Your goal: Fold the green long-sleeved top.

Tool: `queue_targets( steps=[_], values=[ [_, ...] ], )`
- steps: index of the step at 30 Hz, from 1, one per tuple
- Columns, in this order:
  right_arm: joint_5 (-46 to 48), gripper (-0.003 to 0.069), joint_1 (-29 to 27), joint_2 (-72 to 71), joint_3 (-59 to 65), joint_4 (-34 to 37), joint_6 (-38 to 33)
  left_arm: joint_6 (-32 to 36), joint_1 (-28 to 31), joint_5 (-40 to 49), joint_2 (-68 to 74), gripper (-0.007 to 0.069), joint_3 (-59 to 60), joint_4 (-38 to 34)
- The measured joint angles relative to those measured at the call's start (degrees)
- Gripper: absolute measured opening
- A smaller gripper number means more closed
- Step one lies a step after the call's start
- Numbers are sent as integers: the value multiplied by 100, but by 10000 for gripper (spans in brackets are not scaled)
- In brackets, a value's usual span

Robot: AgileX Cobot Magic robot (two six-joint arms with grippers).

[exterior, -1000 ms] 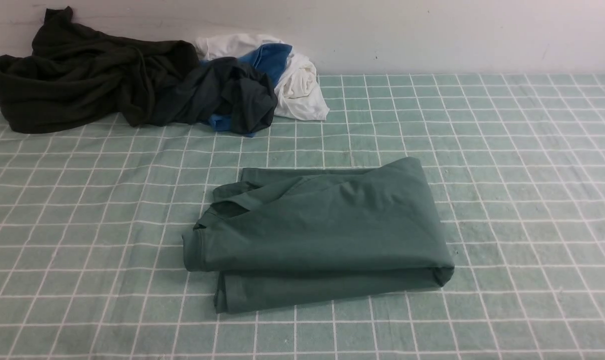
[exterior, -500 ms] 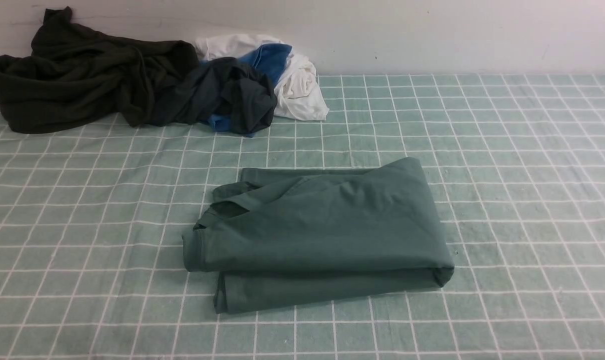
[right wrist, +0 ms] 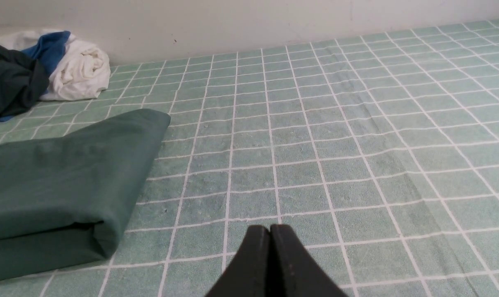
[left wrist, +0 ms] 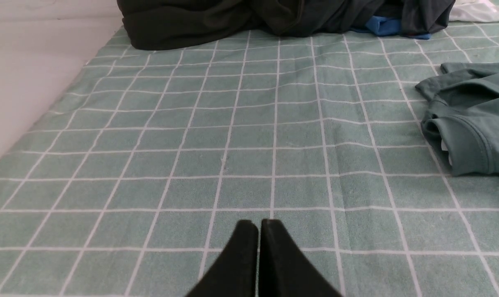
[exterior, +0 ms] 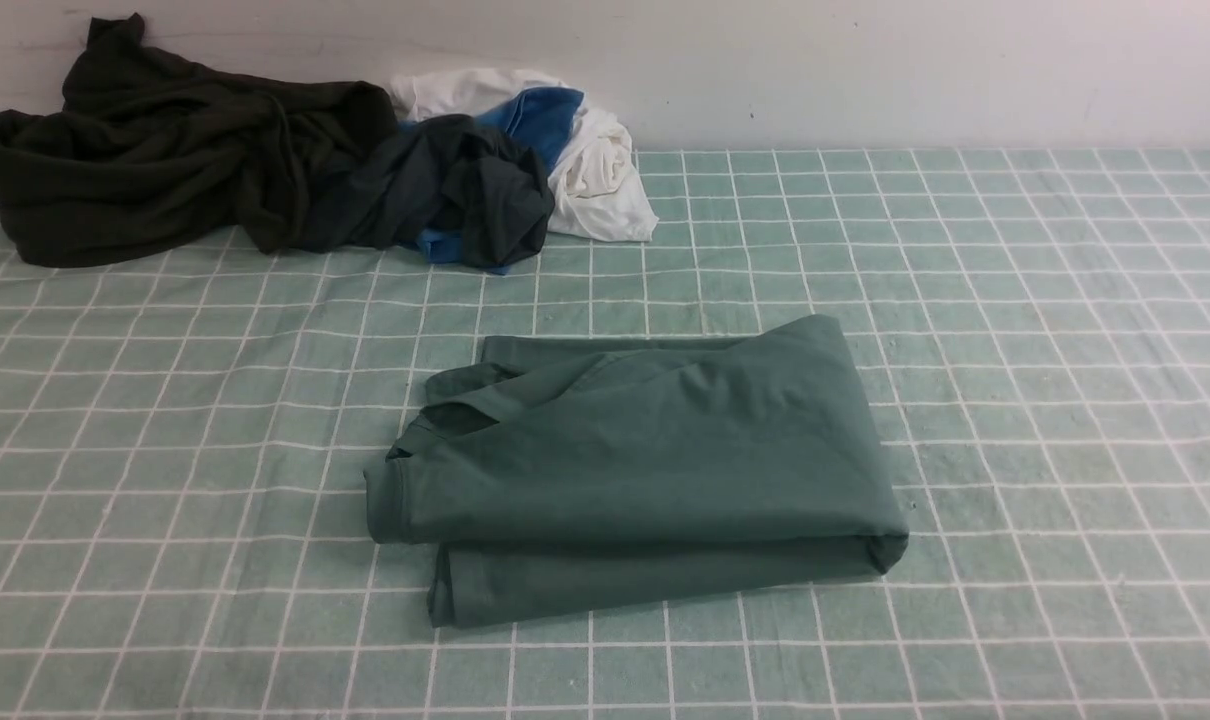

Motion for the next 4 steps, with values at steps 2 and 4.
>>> queue_targets(
  steps=[2,4],
  values=[
    [0,-14,0,0,0,0,-1,0,0,0,0,-3,0,0],
    [0,-14,0,0,0,0,-1,0,0,0,0,-3,0,0]
  ],
)
